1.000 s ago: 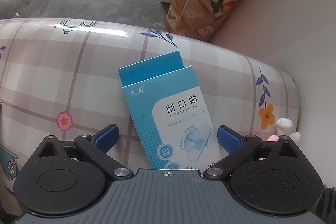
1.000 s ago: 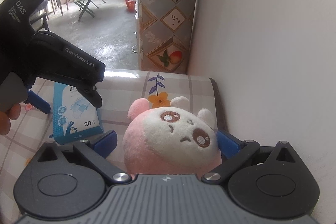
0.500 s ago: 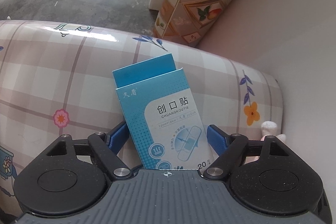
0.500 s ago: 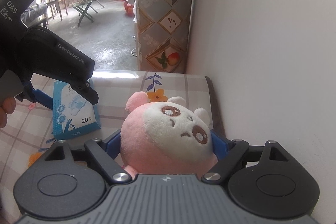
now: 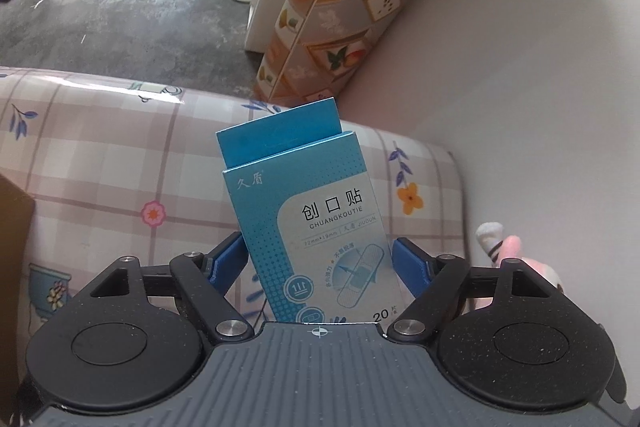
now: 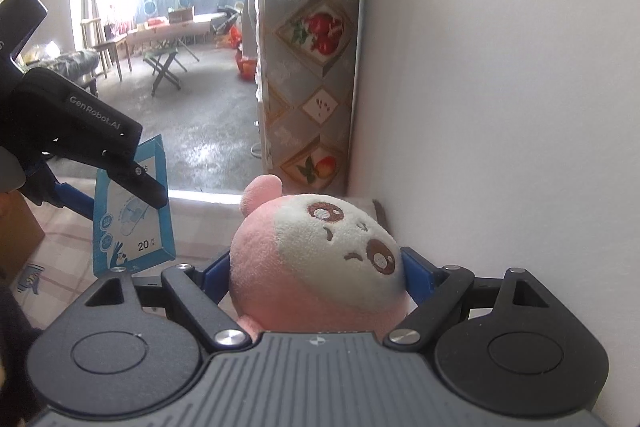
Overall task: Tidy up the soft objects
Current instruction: 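Grasp the blue bandage box with the left gripper while the right gripper grasps the pink plush, then lift the bandage box and pink plush and carry both over the box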
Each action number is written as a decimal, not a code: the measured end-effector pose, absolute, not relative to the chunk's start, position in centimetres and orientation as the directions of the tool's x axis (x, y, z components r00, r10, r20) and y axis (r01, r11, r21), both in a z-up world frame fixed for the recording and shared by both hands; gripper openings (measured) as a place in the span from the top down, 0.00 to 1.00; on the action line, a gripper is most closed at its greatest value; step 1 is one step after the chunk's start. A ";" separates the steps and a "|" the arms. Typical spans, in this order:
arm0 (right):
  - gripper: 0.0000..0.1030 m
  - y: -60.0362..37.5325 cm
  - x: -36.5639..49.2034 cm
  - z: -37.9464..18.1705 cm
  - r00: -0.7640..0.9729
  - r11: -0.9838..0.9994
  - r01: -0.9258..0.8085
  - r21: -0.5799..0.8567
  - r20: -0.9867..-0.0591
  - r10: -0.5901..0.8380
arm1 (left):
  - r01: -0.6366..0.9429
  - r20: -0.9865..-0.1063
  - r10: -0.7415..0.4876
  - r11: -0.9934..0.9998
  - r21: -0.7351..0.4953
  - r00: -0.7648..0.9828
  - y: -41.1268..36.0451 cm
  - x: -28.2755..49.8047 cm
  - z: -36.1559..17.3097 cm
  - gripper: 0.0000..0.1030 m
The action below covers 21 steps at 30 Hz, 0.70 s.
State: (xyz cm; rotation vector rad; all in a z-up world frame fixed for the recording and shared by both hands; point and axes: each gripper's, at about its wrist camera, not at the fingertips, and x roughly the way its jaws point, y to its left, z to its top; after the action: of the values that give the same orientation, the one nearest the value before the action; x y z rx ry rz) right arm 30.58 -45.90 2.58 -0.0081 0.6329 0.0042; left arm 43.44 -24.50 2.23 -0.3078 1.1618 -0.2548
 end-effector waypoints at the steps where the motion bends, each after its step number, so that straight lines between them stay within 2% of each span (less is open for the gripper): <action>1: 0.15 -45.8 30.0 3.2 0.815 1.000 -0.007 -0.009 -0.580 0.000 | 0.042 -0.848 -0.365 0.925 -0.378 0.385 -24.1 42.8 2.9 0.24; 12: 0.15 -43.5 20.2 11.1 0.903 0.998 -0.037 -0.043 -0.430 0.015 | 0.083 -0.743 -0.480 0.860 -0.504 0.467 -18.7 35.4 10.1 0.24; 21: 0.15 -38.6 10.4 16.0 0.936 0.981 -0.186 -0.047 -0.312 0.163 | 0.083 -0.634 -0.518 0.807 -0.585 0.574 -8.9 25.9 14.7 0.25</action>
State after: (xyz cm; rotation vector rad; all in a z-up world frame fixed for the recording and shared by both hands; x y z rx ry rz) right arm 10.37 -38.57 16.04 -0.0759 0.3126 0.1783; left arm 25.92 -8.86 14.66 -0.5377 0.8977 -0.3728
